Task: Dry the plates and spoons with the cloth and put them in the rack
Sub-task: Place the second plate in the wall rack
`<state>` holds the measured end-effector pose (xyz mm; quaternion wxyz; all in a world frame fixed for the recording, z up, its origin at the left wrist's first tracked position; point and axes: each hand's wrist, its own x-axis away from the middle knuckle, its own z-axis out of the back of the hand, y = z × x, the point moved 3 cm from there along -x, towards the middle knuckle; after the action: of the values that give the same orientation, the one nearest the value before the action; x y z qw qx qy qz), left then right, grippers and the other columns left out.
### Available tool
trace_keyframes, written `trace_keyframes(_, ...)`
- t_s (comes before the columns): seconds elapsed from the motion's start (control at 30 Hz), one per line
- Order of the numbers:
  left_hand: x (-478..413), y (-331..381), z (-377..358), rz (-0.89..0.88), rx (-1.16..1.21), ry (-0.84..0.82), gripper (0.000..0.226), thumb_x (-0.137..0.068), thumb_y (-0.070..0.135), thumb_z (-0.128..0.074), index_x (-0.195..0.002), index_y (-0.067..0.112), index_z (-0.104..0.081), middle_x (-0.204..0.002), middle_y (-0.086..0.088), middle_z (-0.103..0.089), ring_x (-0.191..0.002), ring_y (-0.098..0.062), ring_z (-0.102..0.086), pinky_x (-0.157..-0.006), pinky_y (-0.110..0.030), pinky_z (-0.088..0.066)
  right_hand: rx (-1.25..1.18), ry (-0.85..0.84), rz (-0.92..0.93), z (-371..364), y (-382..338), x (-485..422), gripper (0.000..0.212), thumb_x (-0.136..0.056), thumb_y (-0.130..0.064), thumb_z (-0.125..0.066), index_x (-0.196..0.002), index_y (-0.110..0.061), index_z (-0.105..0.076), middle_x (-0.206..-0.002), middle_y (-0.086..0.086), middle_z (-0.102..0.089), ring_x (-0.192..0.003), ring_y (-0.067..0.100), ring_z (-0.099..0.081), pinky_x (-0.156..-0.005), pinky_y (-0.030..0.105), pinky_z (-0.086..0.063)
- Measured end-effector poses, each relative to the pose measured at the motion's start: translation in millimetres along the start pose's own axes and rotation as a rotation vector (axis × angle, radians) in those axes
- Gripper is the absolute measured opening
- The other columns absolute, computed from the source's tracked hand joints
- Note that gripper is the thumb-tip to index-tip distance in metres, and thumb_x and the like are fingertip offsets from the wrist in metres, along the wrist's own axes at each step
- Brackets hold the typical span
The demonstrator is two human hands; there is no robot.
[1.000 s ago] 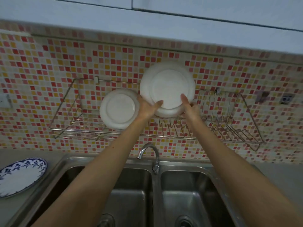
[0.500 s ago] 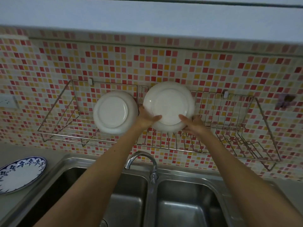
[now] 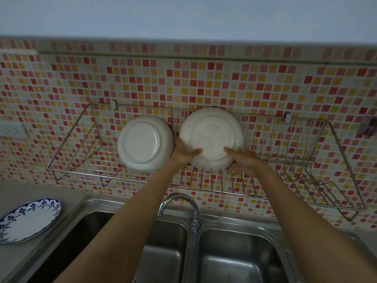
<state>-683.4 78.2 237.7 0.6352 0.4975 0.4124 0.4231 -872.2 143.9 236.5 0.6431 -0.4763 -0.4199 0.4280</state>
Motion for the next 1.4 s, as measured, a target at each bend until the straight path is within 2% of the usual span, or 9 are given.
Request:
trace_keyframes(0.37,-10,-7,-3,0.078,-0.082,0.018,0.101,-0.083,0.02,-0.069,-0.148,0.002,0.007,-0.154,-0.014,-0.024,-0.142,-0.029,-0.027,-0.116,-0.04,-0.027,0.009,0.092,-0.038,-3,1,-5,0.067,-0.084,-0.035,-0.067,-0.137,-0.007,-0.038,-0.133,0.017,-0.05,-0.112,0.034,-0.058,-0.088,0.044,-0.053)
trace_keyframes(0.47,-4,-6,0,0.082,-0.089,-0.012,0.099,-0.082,0.025,-0.07,-0.149,0.001,-0.001,-0.152,-0.012,-0.03,-0.14,-0.027,-0.031,-0.113,-0.035,-0.028,0.077,0.179,-0.022,-1,-2,-3,0.087,-0.074,-0.046,-0.073,-0.14,-0.008,-0.033,-0.14,0.014,-0.043,-0.117,0.033,-0.054,-0.08,0.041,-0.055)
trace_keyframes(0.57,-5,-9,9,0.066,-0.078,-0.042,0.122,-0.061,0.051,-0.076,-0.15,0.006,-0.006,-0.153,-0.012,-0.03,-0.14,-0.027,-0.032,-0.116,-0.042,-0.028,0.179,0.273,0.01,-4,-10,11,0.123,-0.054,-0.066,-0.076,-0.146,-0.006,-0.02,-0.144,0.015,-0.039,-0.125,0.034,-0.047,-0.098,0.045,-0.047)
trace_keyframes(0.67,25,16,19,0.011,-0.162,-0.002,0.093,-0.079,0.04,-0.069,-0.148,0.004,-0.017,-0.149,-0.012,-0.037,-0.135,-0.029,-0.039,-0.111,-0.036,-0.035,0.42,0.483,0.158,-15,-33,36,0.086,-0.081,-0.048,-0.065,-0.143,-0.005,-0.023,-0.142,0.018,-0.039,-0.129,0.035,-0.041,-0.102,0.045,-0.041)
trace_keyframes(0.77,66,45,42,-0.183,-0.34,0.068,0.055,-0.094,0.031,-0.053,-0.139,0.006,-0.037,-0.137,-0.01,-0.051,-0.126,-0.027,-0.049,-0.086,-0.015,-0.037,0.483,0.55,0.407,-51,-59,67,0.038,-0.092,-0.031,-0.053,-0.123,-0.009,-0.052,-0.123,0.015,-0.054,-0.112,0.029,-0.053,-0.085,0.032,-0.044)
trace_keyframes(0.83,94,50,68,-0.272,-0.375,0.143,0.046,-0.095,0.033,-0.05,-0.133,0.008,-0.048,-0.133,-0.009,-0.056,-0.123,-0.025,-0.052,-0.087,-0.018,-0.038,0.431,0.52,0.551,-87,-69,87,0.022,-0.093,-0.022,-0.051,-0.106,-0.008,-0.062,-0.107,0.012,-0.065,-0.096,0.024,-0.06,-0.074,0.025,-0.042)
trace_keyframes(1.0,157,-1,177,-0.248,-0.29,0.216,0.03,-0.095,0.02,-0.052,-0.12,0.004,-0.059,-0.109,0.0,-0.06,-0.102,-0.01,-0.057,-0.073,0.004,-0.04,0.355,0.322,0.66,-223,-59,135,0.016,-0.09,-0.018,-0.054,-0.088,-0.008,-0.067,-0.081,0.004,-0.068,-0.073,0.014,-0.059,-0.063,0.023,-0.043)
trace_keyframes(1.2,187,-94,321,-0.032,-0.293,0.25,0.027,-0.095,0.018,-0.052,-0.116,0.003,-0.059,-0.108,-0.01,-0.063,-0.098,-0.019,-0.058,-0.086,-0.028,-0.046,0.236,0.075,0.624,-381,-21,152,0.013,-0.089,-0.018,-0.057,-0.078,-0.018,-0.063,-0.069,-0.003,-0.063,-0.064,0.013,-0.059,-0.063,0.029,-0.048)
trace_keyframes(1.4,199,-197,485,0.308,-0.378,0.294,0.037,-0.093,0.02,-0.056,-0.124,0.001,-0.052,-0.119,-0.018,-0.061,-0.111,-0.033,-0.059,-0.086,-0.033,-0.044,0.27,-0.016,0.256,-549,28,140,0.013,-0.09,-0.019,-0.056,-0.093,-0.008,-0.063,-0.089,0.007,-0.067,-0.087,0.023,-0.063,-0.079,0.034,-0.048)
